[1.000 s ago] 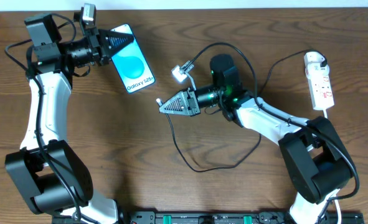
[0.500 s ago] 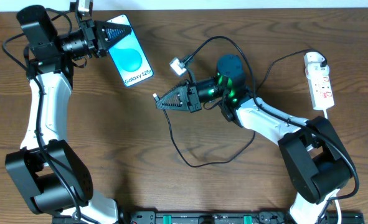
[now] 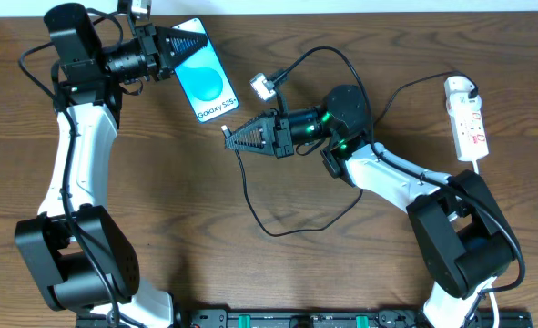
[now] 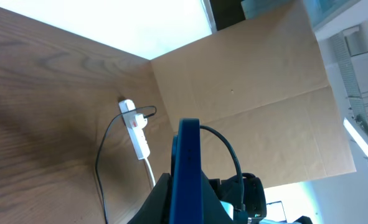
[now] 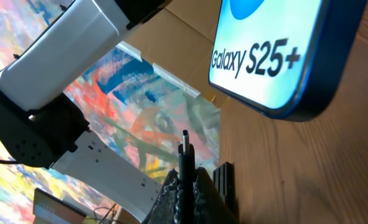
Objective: Plug charger to phone and switch on socket
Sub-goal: 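Lift the plug and bring it to the phone's bottom port, then push the plug up into the phone's bottom port with the right gripper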
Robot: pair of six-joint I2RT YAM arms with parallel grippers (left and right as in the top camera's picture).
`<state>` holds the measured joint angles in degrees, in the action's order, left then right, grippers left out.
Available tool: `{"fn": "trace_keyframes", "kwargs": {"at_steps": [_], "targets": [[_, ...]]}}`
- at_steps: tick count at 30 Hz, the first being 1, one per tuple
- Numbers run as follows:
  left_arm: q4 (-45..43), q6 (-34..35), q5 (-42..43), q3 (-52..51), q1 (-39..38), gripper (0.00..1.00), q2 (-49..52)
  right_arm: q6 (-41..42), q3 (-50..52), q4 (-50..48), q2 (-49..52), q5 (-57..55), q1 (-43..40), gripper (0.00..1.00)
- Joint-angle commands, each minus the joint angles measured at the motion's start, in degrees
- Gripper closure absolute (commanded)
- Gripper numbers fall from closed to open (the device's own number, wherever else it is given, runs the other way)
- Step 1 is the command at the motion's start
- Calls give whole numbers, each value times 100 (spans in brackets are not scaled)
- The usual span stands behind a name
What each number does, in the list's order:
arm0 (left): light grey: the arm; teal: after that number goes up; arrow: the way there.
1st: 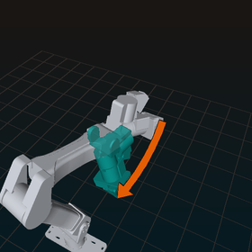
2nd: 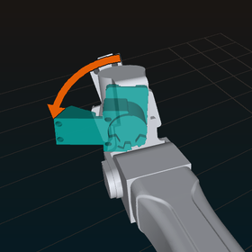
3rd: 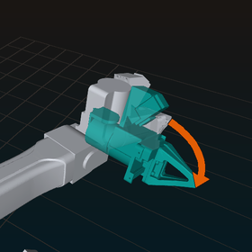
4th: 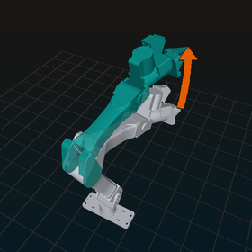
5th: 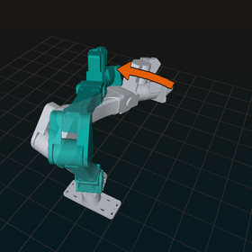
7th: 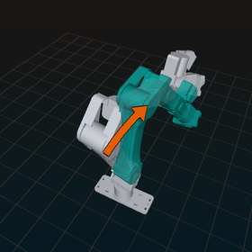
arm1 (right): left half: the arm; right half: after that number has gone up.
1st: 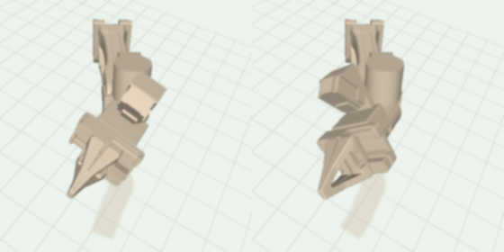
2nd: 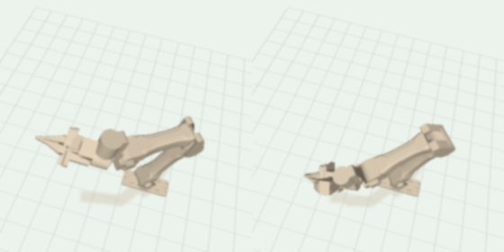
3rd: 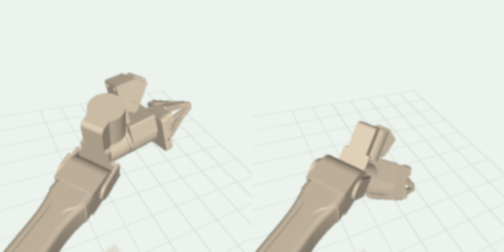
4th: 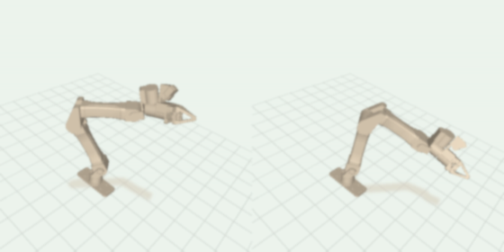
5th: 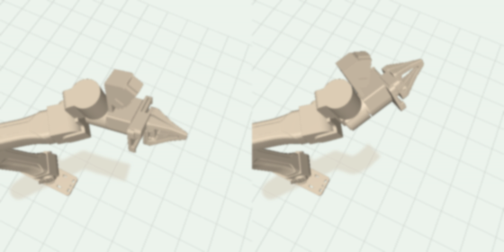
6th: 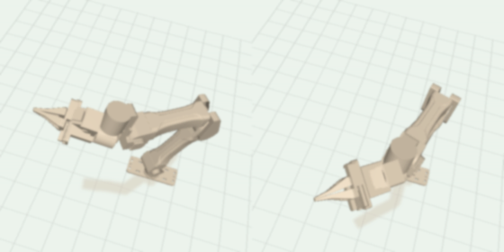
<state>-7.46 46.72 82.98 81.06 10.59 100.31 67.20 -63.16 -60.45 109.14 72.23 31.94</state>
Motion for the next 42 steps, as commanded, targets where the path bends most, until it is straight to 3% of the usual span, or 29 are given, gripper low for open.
{"fn": "trace_keyframes", "kwargs": {"at_steps": [1,42], "targets": [[-39,278,57,66,-9,93,-46,48,-26,-20,-7,-114,39,99],[-42,243,157,66,-7,93,-46,345,-26,278,-7,-586,44,99]]}}
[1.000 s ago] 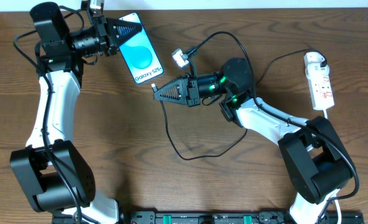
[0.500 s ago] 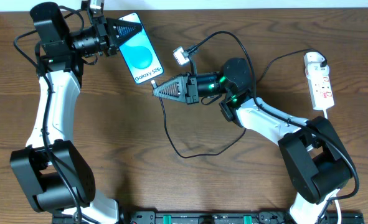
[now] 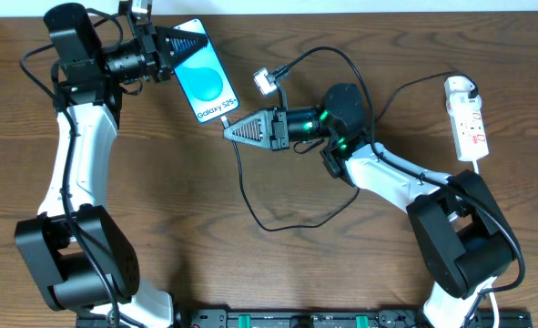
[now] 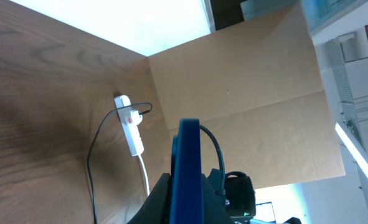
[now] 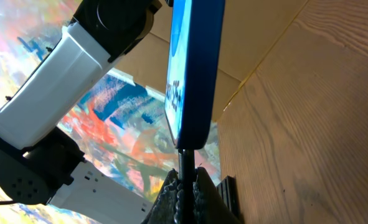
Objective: Plug charger to phone and switch on socket
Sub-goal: 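Push the plug up into the phone's bottom port with the right gripper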
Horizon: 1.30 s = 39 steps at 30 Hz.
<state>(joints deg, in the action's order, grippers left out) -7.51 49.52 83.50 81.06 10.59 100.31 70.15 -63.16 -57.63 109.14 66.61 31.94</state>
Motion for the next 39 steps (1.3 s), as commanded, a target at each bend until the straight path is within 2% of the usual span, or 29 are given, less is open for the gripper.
{"fn": "trace_keyframes", "kwargs": {"at_steps": [1,39], "targets": [[-37,-35,87,66,-7,92,-46,50,-26,-4,-7,-26,48,99],[-37,-232,310,66,-7,93,-46,2,-26,-90,-7,-157,87,99]]}}
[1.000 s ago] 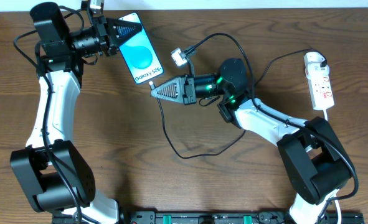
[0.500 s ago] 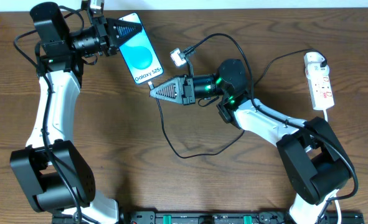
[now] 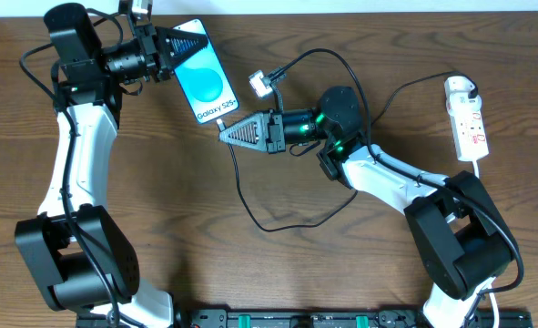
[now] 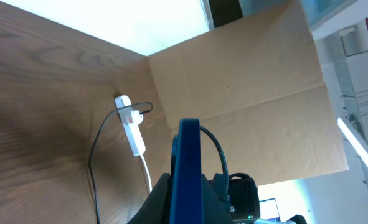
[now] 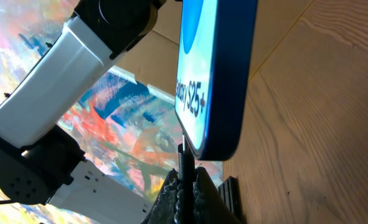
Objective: Plug charger to phone and switch on socket
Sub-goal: 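Push the plug up into the phone's bottom port with the right gripper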
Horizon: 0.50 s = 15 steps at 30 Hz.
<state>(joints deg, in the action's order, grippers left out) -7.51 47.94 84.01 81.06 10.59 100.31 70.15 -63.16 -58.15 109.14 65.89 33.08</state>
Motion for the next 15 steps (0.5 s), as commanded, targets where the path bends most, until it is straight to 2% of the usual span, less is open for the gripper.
{"fn": "trace_keyframes", "kwargs": {"at_steps": [1,5,15], "targets": [[-37,-74,280,66,-7,93,-46,2,-26,-37,-7,-85,-28,99],[-35,-7,603,66,-7,92,-46,-2,-26,-35,-7,-85,-52,99],[-57,-144,472,66,-7,93,-44,-11,-26,-35,-7,-79,-42,99]]}}
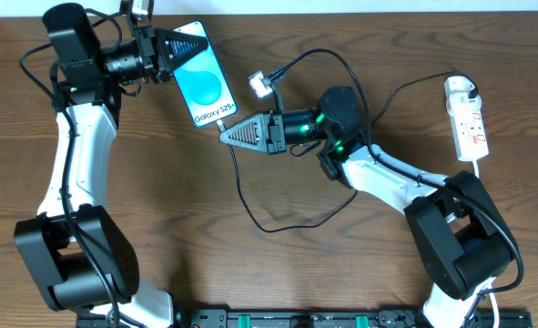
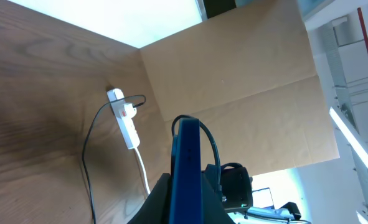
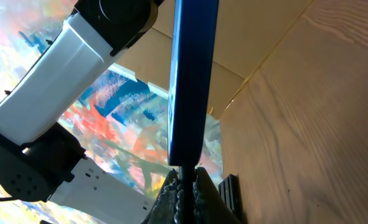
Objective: Plug charger to phone and switch on socket
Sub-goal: 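Push the plug up into the phone's bottom port with the right gripper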
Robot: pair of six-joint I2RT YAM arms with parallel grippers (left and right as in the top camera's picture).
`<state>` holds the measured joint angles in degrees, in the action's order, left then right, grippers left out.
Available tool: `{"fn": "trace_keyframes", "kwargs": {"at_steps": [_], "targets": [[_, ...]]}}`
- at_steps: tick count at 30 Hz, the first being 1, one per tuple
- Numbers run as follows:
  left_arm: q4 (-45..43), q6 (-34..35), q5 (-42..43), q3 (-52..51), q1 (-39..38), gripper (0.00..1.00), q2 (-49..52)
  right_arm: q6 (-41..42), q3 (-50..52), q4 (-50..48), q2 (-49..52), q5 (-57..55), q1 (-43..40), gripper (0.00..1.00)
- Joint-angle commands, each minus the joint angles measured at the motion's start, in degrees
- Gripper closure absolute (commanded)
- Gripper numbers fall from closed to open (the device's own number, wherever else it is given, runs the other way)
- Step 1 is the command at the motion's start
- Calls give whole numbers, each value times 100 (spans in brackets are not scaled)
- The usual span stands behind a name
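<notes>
My left gripper (image 1: 179, 46) is shut on a blue Galaxy S25+ phone (image 1: 204, 87) and holds it up over the table's back left; in the left wrist view the phone (image 2: 186, 168) shows edge-on. My right gripper (image 1: 225, 133) is shut on the black charger plug (image 3: 184, 175), whose tip meets the phone's bottom edge (image 3: 188, 134). Its black cable (image 1: 250, 200) loops across the table. A white socket strip (image 1: 466, 118) lies at the far right with a plug in it.
A small white-and-black adapter (image 1: 262, 85) sits on the cable behind the right gripper. Brown cardboard walls (image 2: 246, 68) stand round the table. The socket's white lead (image 1: 483, 169) runs toward the front right.
The phone has turned slightly, so the right wrist view now shows it edge-on rather than its screen. The plug tip still sits at the phone's bottom edge. Both grippers stay shut.
First my right gripper held the plug a little short of the phone, which my left gripper held up. Then the plug tip was under the phone's bottom edge. It has stayed there, with the phone's angle shifting slightly.
</notes>
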<state>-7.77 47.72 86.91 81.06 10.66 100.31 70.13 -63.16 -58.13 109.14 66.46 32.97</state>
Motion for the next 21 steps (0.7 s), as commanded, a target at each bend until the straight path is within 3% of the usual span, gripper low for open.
{"fn": "trace_keyframes", "kwargs": {"at_steps": [1,8,21], "targets": [[-31,-120,90,66,-13,92,-46,-9,-26,-37,-7,-120,-31,99],[-52,-166,-227,66,-9,93,-44,-9,-26,-37,-7,-94,-31,99],[-48,-131,114,66,-9,93,-46,-33,-26,-35,-7,-98,-42,99]]}}
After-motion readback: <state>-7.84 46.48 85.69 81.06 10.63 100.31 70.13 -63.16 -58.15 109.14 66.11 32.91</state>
